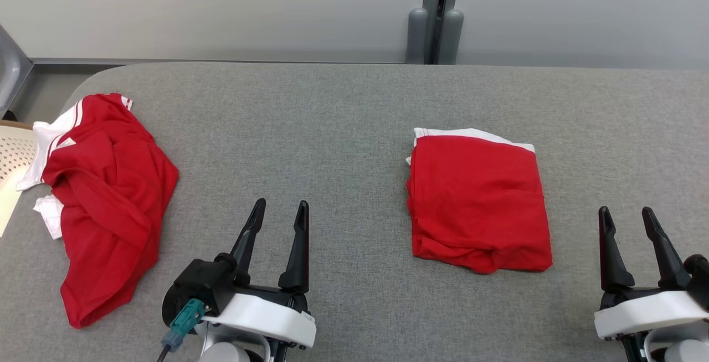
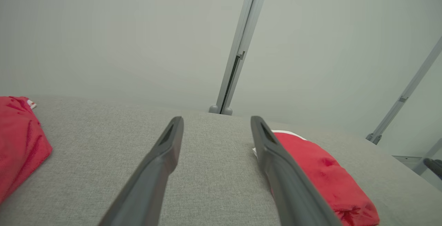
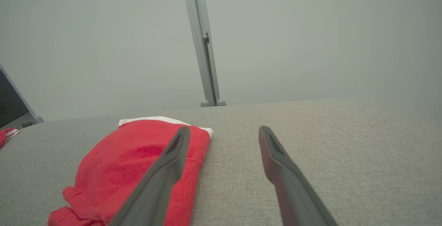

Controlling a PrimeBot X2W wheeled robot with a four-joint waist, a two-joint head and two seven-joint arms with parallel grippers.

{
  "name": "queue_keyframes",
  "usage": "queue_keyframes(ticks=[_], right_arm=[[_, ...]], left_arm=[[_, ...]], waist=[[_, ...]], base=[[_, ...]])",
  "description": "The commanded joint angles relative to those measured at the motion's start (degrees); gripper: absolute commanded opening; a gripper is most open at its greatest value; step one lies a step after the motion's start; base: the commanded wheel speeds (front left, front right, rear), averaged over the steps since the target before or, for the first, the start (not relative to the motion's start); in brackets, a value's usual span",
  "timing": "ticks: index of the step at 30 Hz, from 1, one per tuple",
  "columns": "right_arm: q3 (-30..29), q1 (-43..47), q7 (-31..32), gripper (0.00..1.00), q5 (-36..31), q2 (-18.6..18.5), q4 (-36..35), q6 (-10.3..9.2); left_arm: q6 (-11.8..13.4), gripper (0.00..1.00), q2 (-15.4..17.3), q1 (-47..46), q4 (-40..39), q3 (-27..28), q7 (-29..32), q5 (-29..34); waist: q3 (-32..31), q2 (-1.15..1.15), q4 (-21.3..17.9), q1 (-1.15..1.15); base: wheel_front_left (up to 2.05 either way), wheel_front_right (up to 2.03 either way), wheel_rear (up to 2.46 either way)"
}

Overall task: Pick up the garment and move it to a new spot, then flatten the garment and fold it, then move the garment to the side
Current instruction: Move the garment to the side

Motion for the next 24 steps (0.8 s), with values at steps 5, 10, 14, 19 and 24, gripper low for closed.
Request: queue_keyframes(ticks=[5, 10, 14, 19, 24], right_arm=[[2.59, -3.23, 1.91, 1.0, 5.61, -1.29, 0.82, 0.0], [4.11, -6.86, 6.14, 1.0, 10.66, -2.58, 3.95, 0.0], [4.61, -9.28, 8.65, 1.0, 14.79, -2.87, 7.41, 0.0], [5.6, -11.4, 9.98, 1.0, 16.61, -3.65, 10.82, 0.0], [7.72, -12.73, 10.85, 0.0, 18.5, -4.35, 13.24, 0.0]], left_arm=[[0.17, 1.0, 0.23, -1.37, 0.23, -1.17, 0.0, 0.1], [0.58, 1.0, 0.24, -2.9, 0.07, -2.92, -0.01, -0.37], [1.02, 1.0, 0.23, -3.88, -0.15, -4.15, 0.0, -0.9], [1.49, 1.0, 0.23, -4.82, -0.34, -5.12, 0.0, -1.12], [1.95, 1.0, 0.22, -5.4, -0.66, -5.82, 0.0, -1.46]], waist=[[2.53, 0.0, 1.7, 0.0], [5.48, 0.0, 3.78, 0.0], [7.14, 0.0, 5.45, 0.0], [8.49, 0.0, 6.91, 0.0], [9.29, 0.0, 7.94, 0.0]], base=[[0.0, 0.0, 0.0], [0.0, 0.0, 0.0], [0.0, 0.0, 0.0], [0.0, 0.0, 0.0], [0.0, 0.0, 0.0]])
